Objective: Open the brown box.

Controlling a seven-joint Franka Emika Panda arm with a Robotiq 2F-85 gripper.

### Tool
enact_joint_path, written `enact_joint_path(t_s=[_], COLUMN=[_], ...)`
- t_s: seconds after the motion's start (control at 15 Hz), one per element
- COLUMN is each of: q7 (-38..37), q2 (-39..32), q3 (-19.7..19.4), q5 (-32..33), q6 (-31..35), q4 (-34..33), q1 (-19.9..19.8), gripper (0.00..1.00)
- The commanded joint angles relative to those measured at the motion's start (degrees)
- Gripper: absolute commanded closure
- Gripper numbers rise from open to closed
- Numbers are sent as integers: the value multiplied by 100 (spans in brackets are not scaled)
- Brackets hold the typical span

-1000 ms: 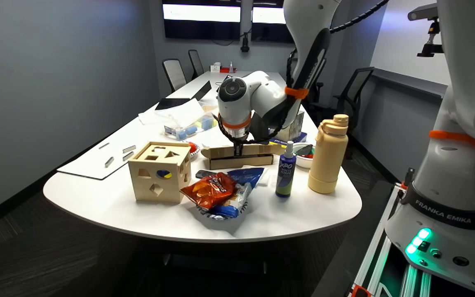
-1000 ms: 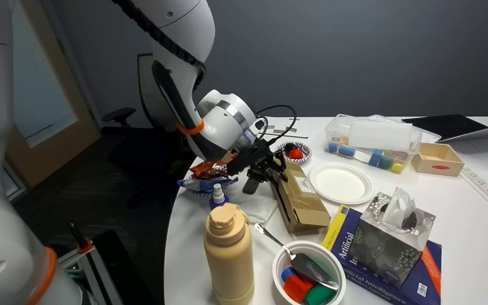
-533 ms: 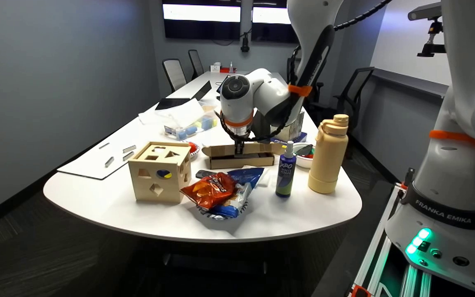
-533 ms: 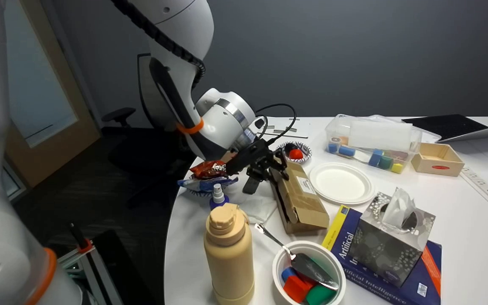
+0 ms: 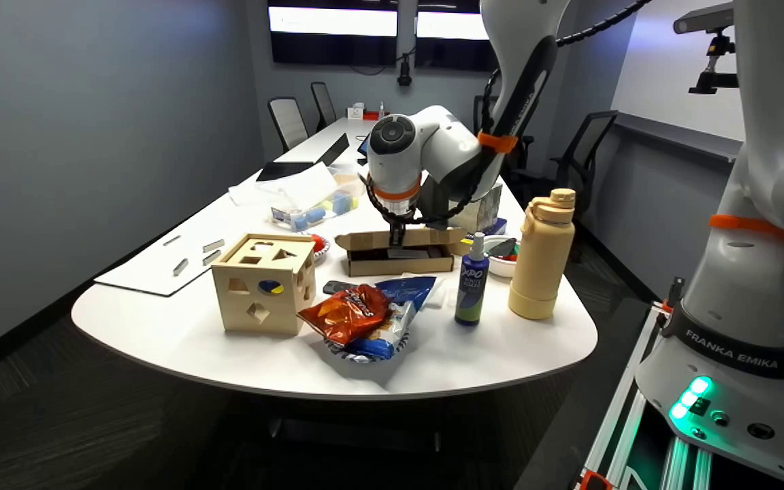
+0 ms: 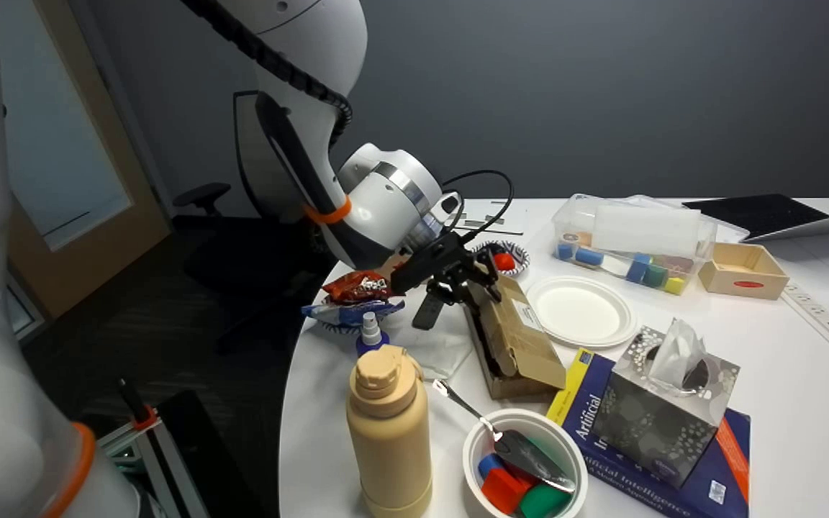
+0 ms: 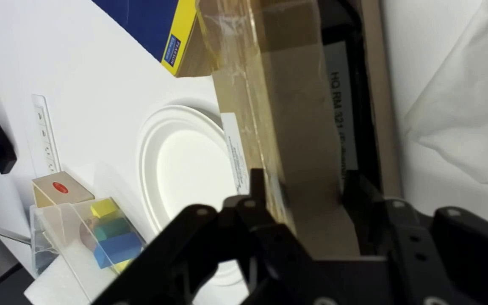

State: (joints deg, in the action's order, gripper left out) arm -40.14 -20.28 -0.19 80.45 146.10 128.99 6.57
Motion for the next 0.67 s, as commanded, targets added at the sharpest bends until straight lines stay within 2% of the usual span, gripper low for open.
enact_joint_path(t_s=[0.0,0.07,0.13,0.27,0.6], q7=[-66,-74,-79,-123,-233], q2=[214,230,248,276,211], q3=[68,69,71,64,32], q5=[170,169,166,210,285], q6=[28,21,18,21,25], q4=[93,89,89,82,-47], q1=[-153,-160,-162,-168,-235], gripper=[23,16,14,1,0])
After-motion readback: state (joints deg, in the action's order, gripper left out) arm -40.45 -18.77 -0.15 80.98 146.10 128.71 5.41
